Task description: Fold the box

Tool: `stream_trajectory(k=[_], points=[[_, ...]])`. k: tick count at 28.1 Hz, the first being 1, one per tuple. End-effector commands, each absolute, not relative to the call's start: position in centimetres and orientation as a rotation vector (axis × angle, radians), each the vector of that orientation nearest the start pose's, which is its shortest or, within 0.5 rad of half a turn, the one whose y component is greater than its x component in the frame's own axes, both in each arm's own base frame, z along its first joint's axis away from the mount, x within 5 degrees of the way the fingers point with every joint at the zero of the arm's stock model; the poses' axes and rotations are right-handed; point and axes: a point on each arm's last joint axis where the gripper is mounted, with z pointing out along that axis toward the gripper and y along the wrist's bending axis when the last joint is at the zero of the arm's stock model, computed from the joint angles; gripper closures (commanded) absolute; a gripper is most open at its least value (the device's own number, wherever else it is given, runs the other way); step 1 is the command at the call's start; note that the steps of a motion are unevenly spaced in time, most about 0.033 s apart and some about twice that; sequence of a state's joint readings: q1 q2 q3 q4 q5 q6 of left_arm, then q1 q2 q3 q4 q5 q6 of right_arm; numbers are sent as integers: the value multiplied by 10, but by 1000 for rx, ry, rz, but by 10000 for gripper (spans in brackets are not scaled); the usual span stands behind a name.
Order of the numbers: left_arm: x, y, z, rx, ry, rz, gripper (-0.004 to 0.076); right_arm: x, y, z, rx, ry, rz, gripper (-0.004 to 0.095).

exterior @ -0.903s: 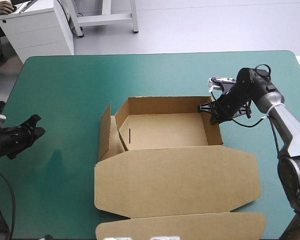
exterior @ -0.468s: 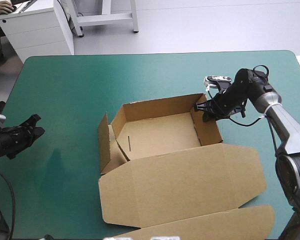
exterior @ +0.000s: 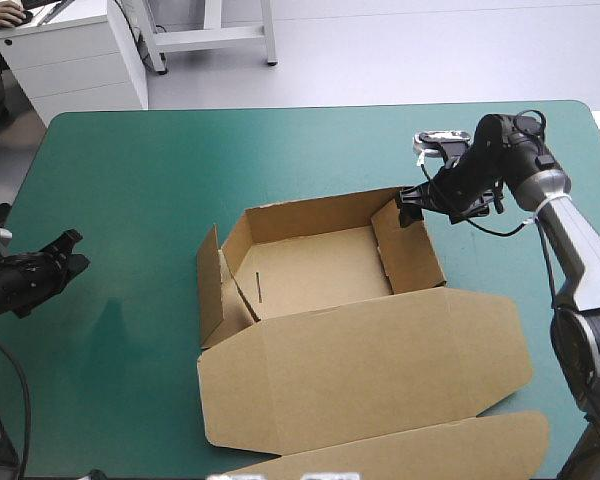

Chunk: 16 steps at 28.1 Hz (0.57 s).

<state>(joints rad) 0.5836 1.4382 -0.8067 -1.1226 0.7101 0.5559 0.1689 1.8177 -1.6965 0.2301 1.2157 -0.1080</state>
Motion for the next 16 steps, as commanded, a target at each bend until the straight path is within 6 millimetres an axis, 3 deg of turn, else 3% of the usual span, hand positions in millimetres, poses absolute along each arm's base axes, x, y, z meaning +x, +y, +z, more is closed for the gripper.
stream_trajectory(k=[1,5,10,16], points=[[259,103,257,-903,2104,-727,734,362,76,358,-307,2712,254,90],[259,103,257,-903,2104,-727,734,352,78,371,-308,2680,149,90],[259,103,257,-902,2105,-729,734,335,101,385,-398,2630,132,90],[258,101,257,-895,2112,-745,734,327,112,382,-423,2641,124,89]])
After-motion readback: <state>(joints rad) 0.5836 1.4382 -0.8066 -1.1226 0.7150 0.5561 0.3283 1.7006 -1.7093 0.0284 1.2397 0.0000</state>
